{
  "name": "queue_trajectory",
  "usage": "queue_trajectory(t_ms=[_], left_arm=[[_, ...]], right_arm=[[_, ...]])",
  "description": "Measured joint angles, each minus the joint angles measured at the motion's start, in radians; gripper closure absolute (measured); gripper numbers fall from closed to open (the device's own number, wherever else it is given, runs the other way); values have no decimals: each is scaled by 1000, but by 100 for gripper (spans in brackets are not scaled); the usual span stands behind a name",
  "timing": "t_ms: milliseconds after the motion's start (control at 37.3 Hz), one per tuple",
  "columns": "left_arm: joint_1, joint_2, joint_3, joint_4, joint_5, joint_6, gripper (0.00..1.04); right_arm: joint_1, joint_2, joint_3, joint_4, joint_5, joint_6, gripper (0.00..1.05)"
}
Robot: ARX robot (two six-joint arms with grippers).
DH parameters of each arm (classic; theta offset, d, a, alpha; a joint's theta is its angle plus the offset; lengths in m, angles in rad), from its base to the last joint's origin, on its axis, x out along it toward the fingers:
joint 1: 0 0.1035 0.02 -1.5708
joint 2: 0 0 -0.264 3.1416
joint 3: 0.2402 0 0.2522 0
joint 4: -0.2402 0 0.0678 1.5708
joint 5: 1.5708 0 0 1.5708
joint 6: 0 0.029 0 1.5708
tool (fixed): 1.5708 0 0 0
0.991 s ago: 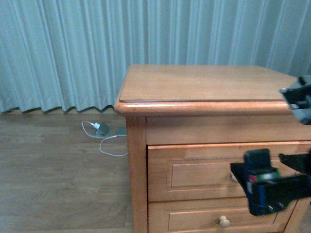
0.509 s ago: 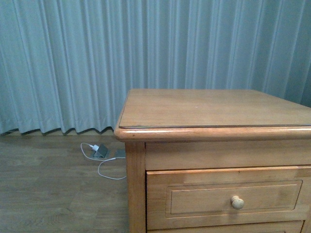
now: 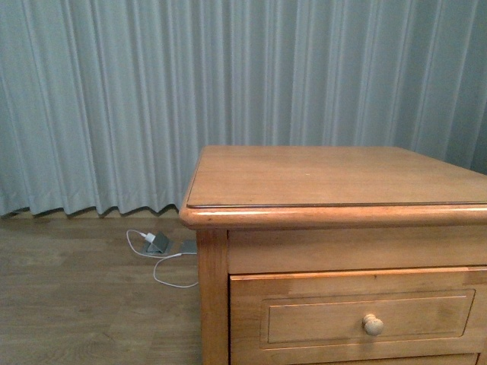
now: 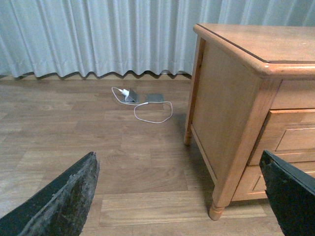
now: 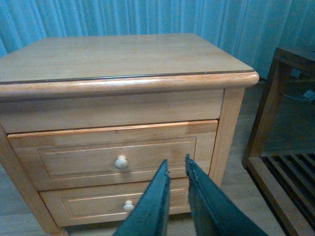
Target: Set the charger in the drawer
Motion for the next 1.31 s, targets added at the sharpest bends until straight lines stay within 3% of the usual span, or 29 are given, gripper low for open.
queue_trajectory(t_ms=[54, 134, 241, 911, 1045, 1312], left_arm=[[0, 0, 0, 0, 0, 0, 6], [0, 0, 0, 0, 0, 0, 6], [0, 0, 0, 0, -1, 0, 6], [0, 0, 0, 0, 0, 0, 6], [0, 0, 0, 0, 0, 0, 6], [0, 0, 0, 0, 0, 0, 6]], right_arm=[[-11, -23, -5, -14, -10, -3, 104], [-77, -70, -17, -51, -106, -3, 103], [-124, -111, -35, -72, -117, -3, 103], [-127, -356, -61, -281, -123, -3, 103], [-127, -507, -60, -456, -124, -4, 103], [-127, -532, -60, -462, -124, -4, 103]])
